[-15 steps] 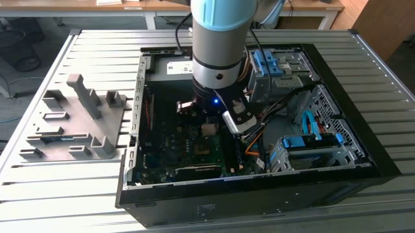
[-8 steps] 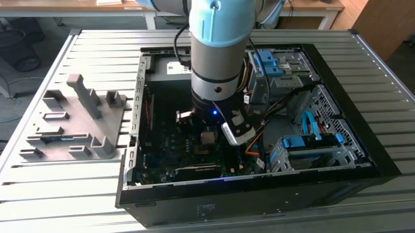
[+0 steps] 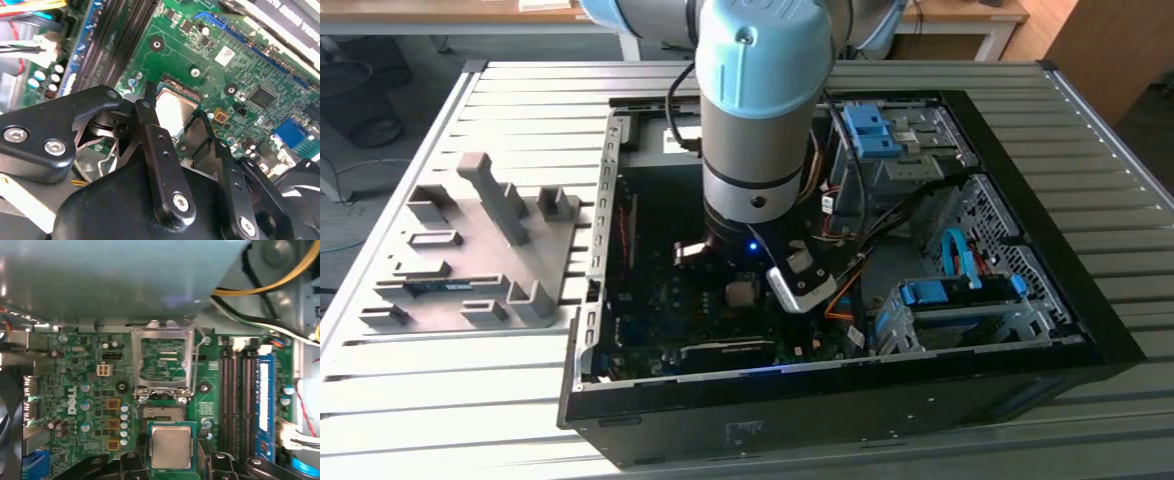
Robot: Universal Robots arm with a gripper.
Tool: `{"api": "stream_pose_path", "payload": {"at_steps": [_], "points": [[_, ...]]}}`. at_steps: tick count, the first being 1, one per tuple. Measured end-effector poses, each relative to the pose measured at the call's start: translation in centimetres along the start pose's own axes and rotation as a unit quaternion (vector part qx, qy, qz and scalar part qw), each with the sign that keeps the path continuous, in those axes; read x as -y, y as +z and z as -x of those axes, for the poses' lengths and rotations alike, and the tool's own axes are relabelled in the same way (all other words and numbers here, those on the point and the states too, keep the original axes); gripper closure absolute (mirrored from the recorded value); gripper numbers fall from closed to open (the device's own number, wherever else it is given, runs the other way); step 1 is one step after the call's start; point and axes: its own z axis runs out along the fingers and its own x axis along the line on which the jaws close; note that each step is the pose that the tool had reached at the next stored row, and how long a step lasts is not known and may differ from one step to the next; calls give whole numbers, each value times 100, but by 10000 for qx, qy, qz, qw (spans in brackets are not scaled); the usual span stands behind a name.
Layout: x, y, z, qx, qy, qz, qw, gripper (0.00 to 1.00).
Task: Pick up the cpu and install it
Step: 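Place the cpu into insertion slot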
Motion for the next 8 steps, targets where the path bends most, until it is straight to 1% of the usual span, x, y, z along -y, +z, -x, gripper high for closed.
{"api": "stream_pose_path", "payload": {"at_steps": [2,3,5,8], "points": [[0,21,-36,0,-12,3,10000,53],[0,33,-42,0,-11,6,10000,53],[12,58,-42,-1,-13,11,10000,53],[27,87,-42,1,-13,32,10000,53]]}}
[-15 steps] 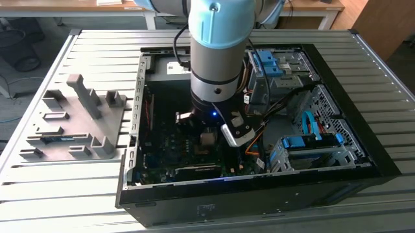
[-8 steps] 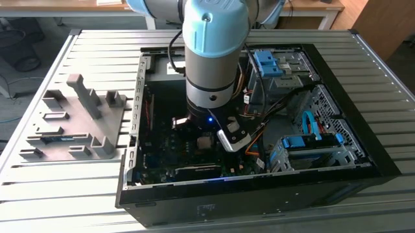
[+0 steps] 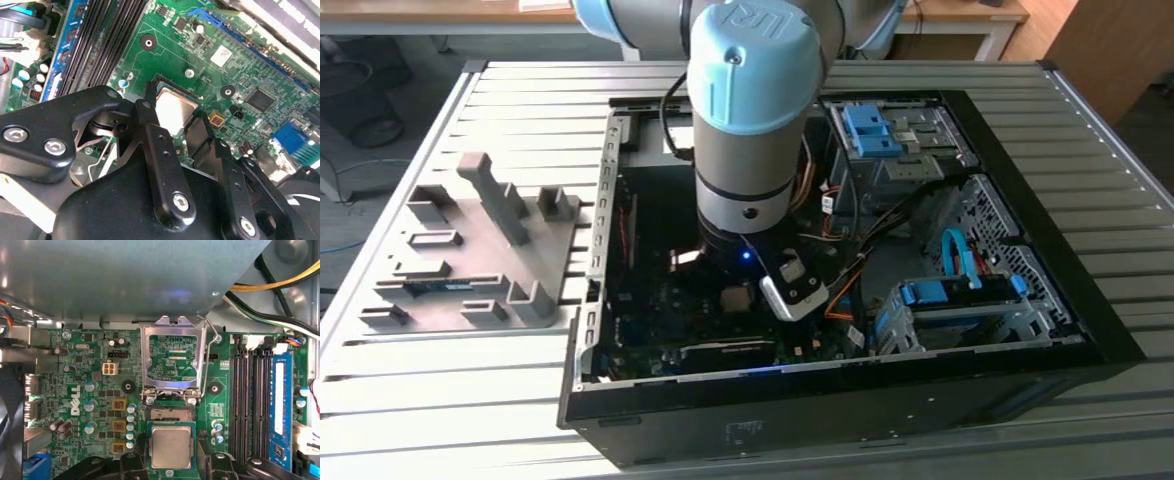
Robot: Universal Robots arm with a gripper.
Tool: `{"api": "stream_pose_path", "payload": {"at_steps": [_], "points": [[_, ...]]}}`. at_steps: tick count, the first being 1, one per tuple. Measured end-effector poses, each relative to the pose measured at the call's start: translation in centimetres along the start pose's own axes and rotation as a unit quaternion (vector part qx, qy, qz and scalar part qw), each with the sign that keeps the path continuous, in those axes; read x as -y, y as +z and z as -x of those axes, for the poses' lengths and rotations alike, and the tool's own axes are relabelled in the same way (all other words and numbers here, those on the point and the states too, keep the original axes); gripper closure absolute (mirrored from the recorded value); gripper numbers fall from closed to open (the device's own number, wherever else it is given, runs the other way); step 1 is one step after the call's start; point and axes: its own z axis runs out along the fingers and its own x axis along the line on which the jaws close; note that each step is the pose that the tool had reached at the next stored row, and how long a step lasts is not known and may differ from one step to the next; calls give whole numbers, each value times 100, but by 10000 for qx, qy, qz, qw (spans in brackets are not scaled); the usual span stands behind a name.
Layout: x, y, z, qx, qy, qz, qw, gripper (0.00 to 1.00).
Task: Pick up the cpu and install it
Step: 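Place the cpu into insertion slot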
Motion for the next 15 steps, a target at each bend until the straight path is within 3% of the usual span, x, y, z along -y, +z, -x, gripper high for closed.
{"api": "stream_pose_path", "payload": {"at_steps": [4,15], "points": [[20,24,-1,2,0,24,10000,53],[-12,57,0,4,98,39,9999,53]]}}
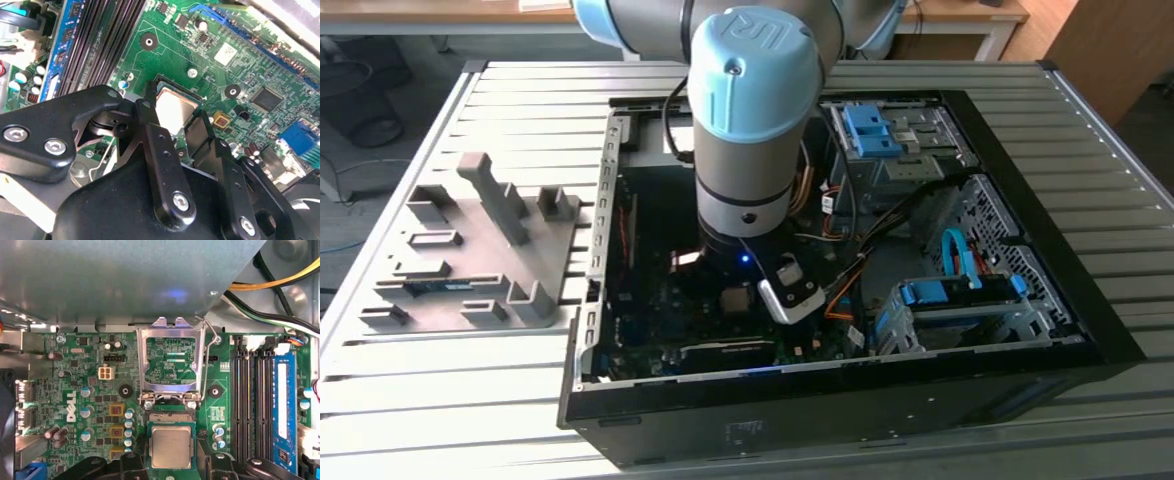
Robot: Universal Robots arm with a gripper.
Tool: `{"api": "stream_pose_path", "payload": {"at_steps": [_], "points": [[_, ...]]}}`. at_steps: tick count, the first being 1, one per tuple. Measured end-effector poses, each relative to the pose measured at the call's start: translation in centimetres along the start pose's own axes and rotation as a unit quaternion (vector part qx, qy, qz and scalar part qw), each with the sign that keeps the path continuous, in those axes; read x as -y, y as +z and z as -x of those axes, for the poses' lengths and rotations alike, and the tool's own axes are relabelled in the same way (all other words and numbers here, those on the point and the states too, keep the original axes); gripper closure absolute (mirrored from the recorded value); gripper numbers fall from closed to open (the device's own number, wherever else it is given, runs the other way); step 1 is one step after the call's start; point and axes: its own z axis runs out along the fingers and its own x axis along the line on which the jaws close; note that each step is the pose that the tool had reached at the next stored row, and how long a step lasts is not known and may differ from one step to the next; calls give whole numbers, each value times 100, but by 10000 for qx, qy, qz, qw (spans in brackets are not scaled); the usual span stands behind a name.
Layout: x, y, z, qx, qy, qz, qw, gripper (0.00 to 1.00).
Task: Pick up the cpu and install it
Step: 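Place the cpu into insertion slot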
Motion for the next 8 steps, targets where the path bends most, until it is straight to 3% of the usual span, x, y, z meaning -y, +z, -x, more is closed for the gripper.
{"api": "stream_pose_path", "payload": {"at_steps": [8], "points": [[0,32,-18,0,0,1,10000,53]]}}
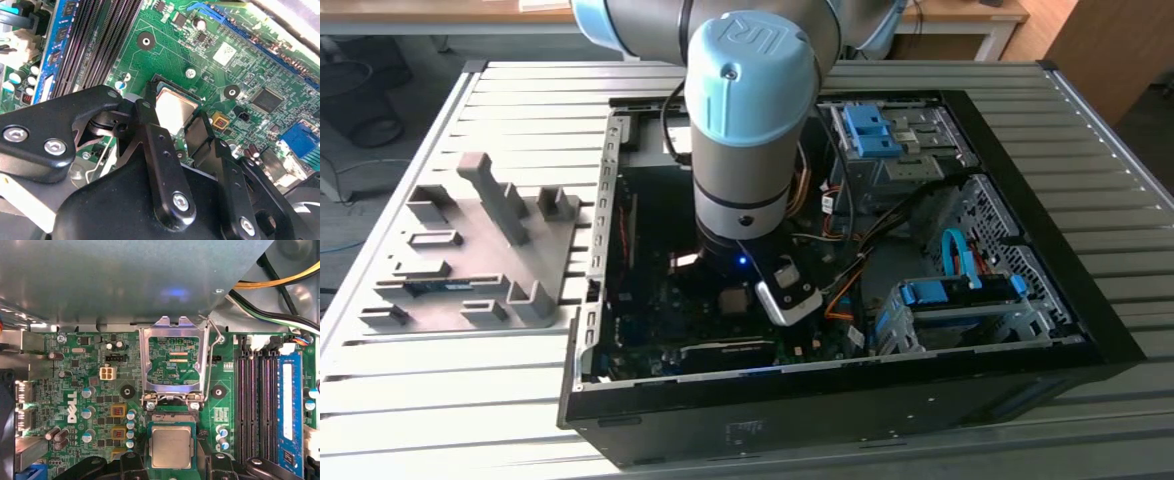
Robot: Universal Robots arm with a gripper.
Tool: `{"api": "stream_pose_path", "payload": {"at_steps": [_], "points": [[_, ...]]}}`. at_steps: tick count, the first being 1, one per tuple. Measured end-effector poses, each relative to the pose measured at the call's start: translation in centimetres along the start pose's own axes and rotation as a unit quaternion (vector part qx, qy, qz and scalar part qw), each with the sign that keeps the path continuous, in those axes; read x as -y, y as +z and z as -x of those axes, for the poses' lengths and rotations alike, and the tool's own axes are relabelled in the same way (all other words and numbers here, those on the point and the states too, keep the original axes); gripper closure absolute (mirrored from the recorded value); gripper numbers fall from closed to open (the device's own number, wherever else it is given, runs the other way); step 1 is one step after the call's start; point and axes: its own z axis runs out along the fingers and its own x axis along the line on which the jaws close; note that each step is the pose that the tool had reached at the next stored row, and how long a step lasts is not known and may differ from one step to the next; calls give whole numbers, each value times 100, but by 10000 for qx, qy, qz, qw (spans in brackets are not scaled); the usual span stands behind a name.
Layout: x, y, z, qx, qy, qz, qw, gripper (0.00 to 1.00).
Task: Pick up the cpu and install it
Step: 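Place the cpu into insertion slot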
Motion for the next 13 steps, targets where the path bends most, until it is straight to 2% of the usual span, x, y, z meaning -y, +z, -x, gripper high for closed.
{"api": "stream_pose_path", "payload": {"at_steps": [8,10,11,13], "points": [[0,9,0,0,1,0,10000,53],[0,10,0,0,1,1,10000,52],[0,10,0,0,1,1,10000,45],[0,10,0,0,1,0,10000,45]]}}
